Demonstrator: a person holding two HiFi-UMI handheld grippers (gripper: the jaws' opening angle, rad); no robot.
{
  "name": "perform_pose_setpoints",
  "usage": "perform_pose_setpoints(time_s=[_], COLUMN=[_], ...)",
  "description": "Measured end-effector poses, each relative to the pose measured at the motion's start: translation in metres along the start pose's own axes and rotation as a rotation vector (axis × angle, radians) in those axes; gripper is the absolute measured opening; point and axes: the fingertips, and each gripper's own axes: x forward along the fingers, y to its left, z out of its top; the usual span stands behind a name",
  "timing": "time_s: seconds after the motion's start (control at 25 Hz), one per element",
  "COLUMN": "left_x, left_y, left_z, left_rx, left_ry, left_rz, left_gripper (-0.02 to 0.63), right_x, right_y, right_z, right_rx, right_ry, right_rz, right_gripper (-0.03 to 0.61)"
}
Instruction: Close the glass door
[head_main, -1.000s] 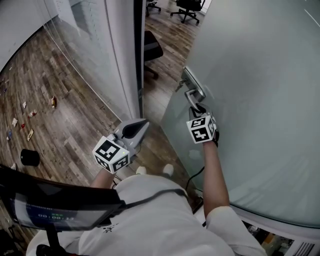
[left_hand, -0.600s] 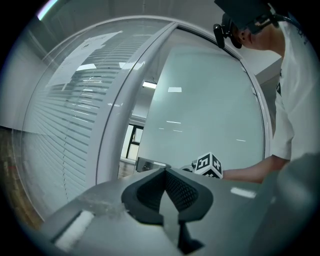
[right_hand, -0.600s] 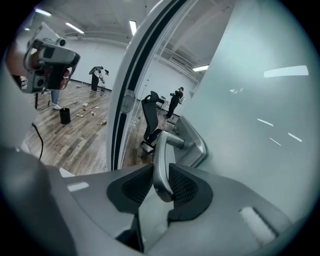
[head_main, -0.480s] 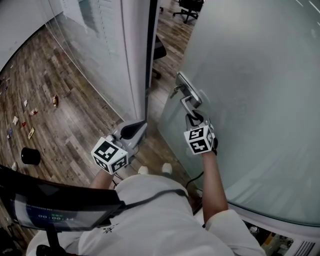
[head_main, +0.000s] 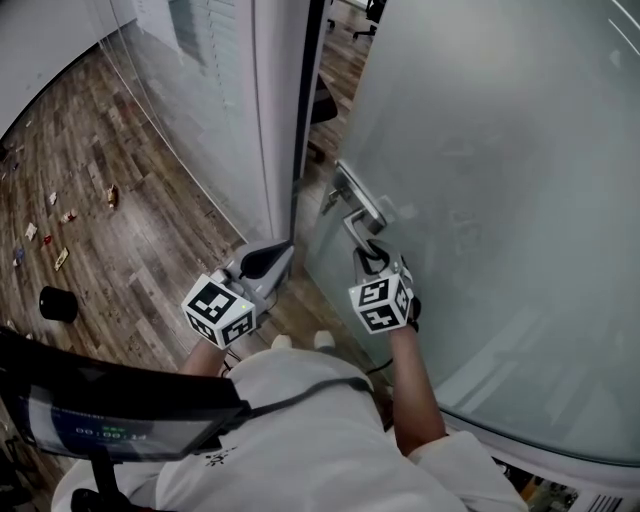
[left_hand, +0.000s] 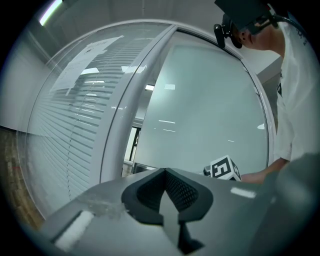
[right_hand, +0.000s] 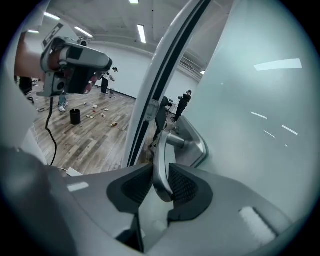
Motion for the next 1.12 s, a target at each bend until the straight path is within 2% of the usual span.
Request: perform_pose_setpoints(time_s=[0.52, 1.12], left_x=[-0.012, -0.018], left_y=[0.006, 0.005], left_z=[-0.003, -0.008], left_rx=[-0.004, -0.011], left_ry=[0.007, 0.012], left_rz=[0.048, 0.055], left_gripper=[0.005, 0.005], right_x=[-0.014, -0.033], right_y=[0.043, 0.087], right_z=[0.012, 0.022], right_rx=[-0.028, -0.061], right_ry=[-0.026, -0.057], right_rz=[0.063, 0.142], right_gripper=[0.098, 0.092])
